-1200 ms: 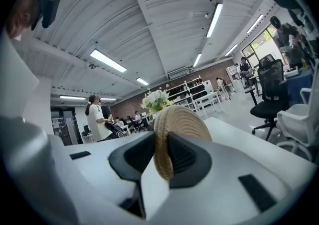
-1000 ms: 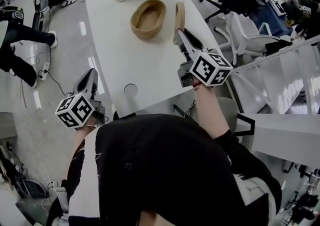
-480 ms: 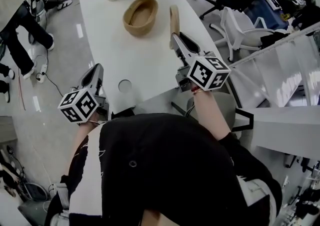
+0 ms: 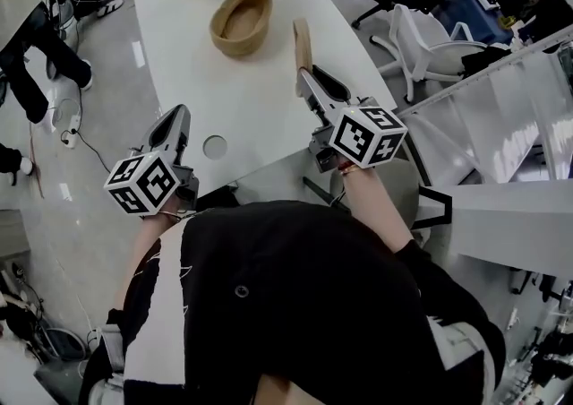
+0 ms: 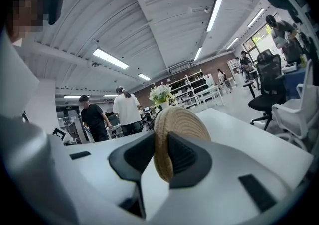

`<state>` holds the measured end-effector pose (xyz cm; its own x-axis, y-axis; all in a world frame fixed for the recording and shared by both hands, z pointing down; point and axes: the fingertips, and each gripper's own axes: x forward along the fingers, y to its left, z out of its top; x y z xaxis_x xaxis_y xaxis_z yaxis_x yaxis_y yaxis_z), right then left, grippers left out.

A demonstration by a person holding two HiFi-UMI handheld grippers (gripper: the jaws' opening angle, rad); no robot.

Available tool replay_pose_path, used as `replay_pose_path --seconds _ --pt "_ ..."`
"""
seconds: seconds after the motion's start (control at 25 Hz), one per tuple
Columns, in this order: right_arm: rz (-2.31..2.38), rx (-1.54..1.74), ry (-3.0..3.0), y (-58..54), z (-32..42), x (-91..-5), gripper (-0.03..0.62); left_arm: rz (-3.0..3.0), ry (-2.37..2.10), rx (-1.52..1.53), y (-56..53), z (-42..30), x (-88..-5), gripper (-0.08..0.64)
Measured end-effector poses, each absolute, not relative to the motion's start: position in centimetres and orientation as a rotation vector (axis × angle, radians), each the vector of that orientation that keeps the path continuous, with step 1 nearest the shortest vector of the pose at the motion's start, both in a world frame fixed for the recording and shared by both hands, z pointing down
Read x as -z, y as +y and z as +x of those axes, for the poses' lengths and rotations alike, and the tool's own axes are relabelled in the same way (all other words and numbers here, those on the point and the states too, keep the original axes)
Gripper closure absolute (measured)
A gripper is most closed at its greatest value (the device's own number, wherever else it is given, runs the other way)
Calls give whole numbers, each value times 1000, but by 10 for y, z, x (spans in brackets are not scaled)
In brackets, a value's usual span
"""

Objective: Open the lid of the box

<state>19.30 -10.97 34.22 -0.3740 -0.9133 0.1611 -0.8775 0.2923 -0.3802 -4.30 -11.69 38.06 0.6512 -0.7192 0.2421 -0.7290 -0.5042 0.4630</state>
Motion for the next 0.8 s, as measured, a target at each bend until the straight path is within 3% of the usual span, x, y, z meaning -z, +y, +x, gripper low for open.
replay_pose_path --seconds 0.8 --pt "-1592 768 2503 -93 145 -362 503 2352 -1074 -41 -104 -21 -384 549"
